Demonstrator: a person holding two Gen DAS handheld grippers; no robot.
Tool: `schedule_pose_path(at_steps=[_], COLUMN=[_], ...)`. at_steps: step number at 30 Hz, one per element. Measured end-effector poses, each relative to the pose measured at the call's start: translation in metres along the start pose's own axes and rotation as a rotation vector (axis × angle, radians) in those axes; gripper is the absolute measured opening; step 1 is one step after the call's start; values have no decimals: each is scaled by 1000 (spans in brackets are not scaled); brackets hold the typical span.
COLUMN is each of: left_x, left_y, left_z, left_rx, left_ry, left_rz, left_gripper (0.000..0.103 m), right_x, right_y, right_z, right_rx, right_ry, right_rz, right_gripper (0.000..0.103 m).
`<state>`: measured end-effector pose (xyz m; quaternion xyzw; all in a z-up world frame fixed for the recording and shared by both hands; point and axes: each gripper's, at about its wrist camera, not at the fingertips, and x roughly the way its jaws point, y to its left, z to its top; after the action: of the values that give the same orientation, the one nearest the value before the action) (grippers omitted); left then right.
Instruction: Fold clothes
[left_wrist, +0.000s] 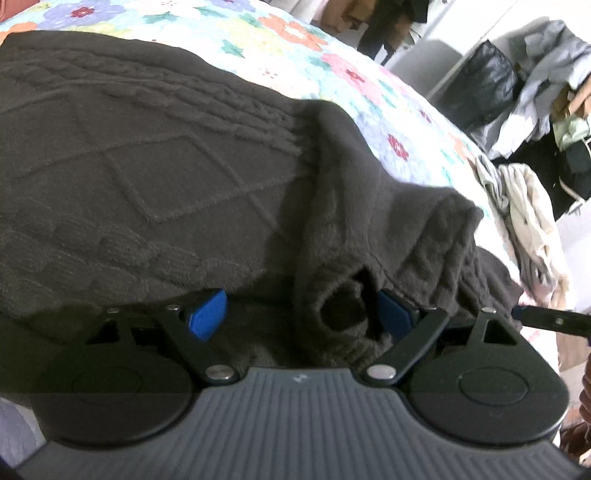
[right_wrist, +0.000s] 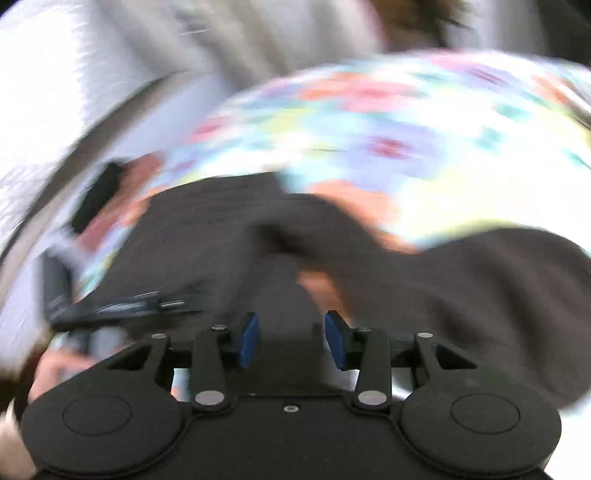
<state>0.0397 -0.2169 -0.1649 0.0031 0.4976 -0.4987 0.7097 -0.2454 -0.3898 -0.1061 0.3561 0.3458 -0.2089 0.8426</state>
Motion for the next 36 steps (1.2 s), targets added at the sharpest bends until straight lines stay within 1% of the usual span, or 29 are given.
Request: schedule_pose_path(at_steps=[2,4,5,6,7,8,10,12,13,15,17,18,19,22,24,26,27,30,34,36], left_x=[-1,-1,-1,-1,0,0,0,-1,-1,1,5,8,10,11,9,4,1,-5,-12,-15], left_y=[4,7,8,9,10,9,7,6,5,5,6,6,6,4,5,9,13,31,52,62], left_z=[-1,0,0,1,2,2,3,3,3,4,6,7,9,20,27,34,36,39,41,41], left_rx=[-14,-27,-32,-33,-31,-28,-20,-14,-12,-18,-24,-27,-27,-11,6,12,2,-58,-110,-131], left_ry=[-6,-15,-20,-24,-26,-29,-38,-49,-54,-57,-55,-53,-51,-71,-97,-134,-148,-165,-183,-195], left_rz=[-7,-19,-27,-36,-43,-50,-55,-59,-62,-68,-69,-70,-68,-60,-59,-57,-60,-79,-65,-63], left_gripper=[88,88,88,88,88,88,88,88,88,88,88,88,88,88,88,88,88,88,88,88], right_x=[-9,-15,-17,-16,-15,-12,-6,1,7,20,30,35,40,57,65,67,65,70,78,85], right_y=[-39,-73,-85,-94,-102,-105,-113,-120,-122,-121,-116,-111,-99,-66,-42,-20,-6,52,134,173], right_z=[-1,-8,-13,-19,-25,-30,-40,-49,-50,-44,-29,-18,-5,39,74,111,128,190,254,284], right_rx=[182,340,397,436,486,535,632,720,742,745,689,629,540,311,203,93,42,-116,-324,-402], right_ry=[17,35,47,65,75,68,56,39,24,-9,-31,-34,-26,-1,7,-7,-24,-94,-189,-233], right_rz=[-99,-205,-242,-248,-228,-190,-114,-44,-31,-49,-88,-120,-159,-238,-249,-259,-254,-208,-154,-117], right_gripper=[47,47,47,47,47,48,60,67,70,70,68,54,27,21,20,19,19,18,18,18])
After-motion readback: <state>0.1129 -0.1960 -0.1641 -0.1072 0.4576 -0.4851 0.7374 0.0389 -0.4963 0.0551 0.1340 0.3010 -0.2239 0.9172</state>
